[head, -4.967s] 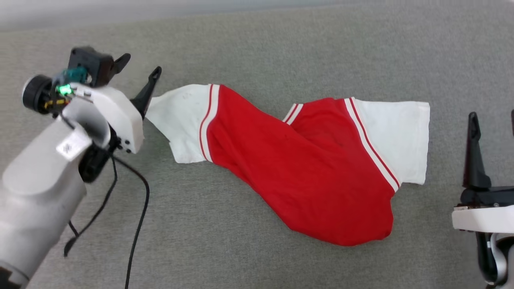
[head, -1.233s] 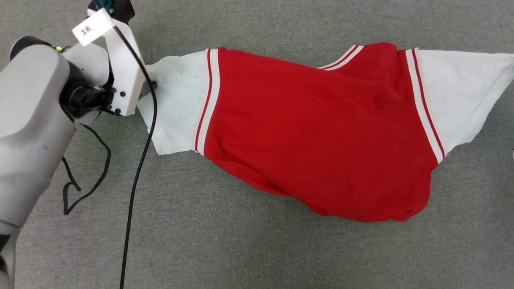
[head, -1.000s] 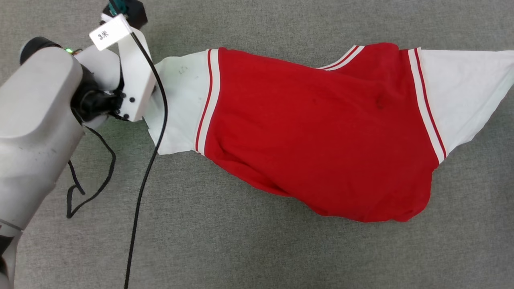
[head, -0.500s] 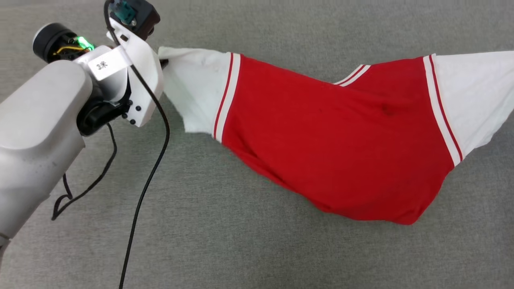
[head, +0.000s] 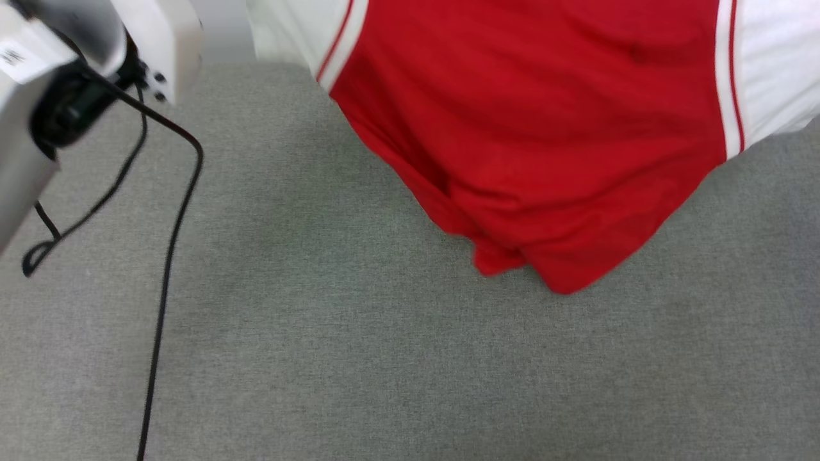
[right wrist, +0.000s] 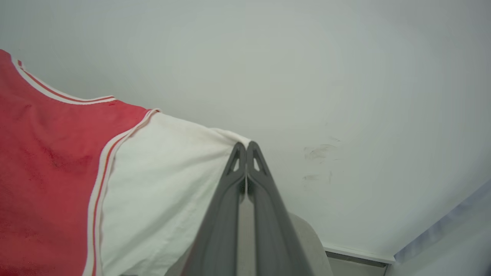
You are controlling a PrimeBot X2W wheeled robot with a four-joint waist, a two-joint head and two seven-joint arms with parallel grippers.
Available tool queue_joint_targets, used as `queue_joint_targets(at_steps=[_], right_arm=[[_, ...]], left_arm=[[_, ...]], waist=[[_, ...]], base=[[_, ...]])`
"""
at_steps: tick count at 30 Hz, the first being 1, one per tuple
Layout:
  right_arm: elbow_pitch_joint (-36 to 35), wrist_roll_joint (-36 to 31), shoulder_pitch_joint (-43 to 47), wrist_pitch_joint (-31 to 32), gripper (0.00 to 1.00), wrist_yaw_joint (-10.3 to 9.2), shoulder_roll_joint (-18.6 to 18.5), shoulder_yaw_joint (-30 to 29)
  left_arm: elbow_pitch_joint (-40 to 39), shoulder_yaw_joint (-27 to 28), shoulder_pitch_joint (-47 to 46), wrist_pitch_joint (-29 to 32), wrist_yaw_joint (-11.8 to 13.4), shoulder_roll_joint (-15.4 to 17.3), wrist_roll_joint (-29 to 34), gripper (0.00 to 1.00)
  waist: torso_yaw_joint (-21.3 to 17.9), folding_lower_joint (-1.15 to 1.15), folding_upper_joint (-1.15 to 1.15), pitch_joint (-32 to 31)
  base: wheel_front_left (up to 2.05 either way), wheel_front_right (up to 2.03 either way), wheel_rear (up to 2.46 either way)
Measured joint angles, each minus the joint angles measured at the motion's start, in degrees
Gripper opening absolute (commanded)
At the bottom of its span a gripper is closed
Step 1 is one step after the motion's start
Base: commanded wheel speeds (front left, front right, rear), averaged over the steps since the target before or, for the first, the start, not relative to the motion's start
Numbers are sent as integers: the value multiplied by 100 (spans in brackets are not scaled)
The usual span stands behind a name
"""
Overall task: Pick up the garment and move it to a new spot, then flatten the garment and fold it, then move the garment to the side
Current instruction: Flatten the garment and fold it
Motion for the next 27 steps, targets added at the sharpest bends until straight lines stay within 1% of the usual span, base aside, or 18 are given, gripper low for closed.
queue_joint_targets(at_steps=[6,9,11,16,20,22,27], right_arm=[[-92,121,-781,200,0,0,-174,252],[-59,174,-1281,280,0,0,-172,370],[18,175,-1617,331,0,0,-170,474],[357,124,-2558,404,0,0,-114,765],[786,-23,-3431,342,0,0,-24,994],[1060,-138,-3864,281,0,0,34,1110],[1728,-342,-4901,3,0,0,152,1325]], left_arm=[[-397,423,-359,-240,357,120,0,0],[-430,598,-534,-283,466,178,-58,0],[-407,667,-672,-285,501,221,-44,0],[-183,793,-1135,-270,504,156,24,0],[121,866,-1636,-347,504,34,198,0],[282,956,-1845,-444,579,-87,232,0],[662,1050,-2462,-601,603,-264,399,0]], waist=[[79,0,0,-47],[86,0,0,44],[87,0,0,137],[95,0,0,460],[97,0,0,805],[98,1,0,979],[83,1,0,1375]], base=[[0,0,0],[0,0,0],[0,0,0],[0,0,0],[0,0,0],[0,0,0],[0,0,0]])
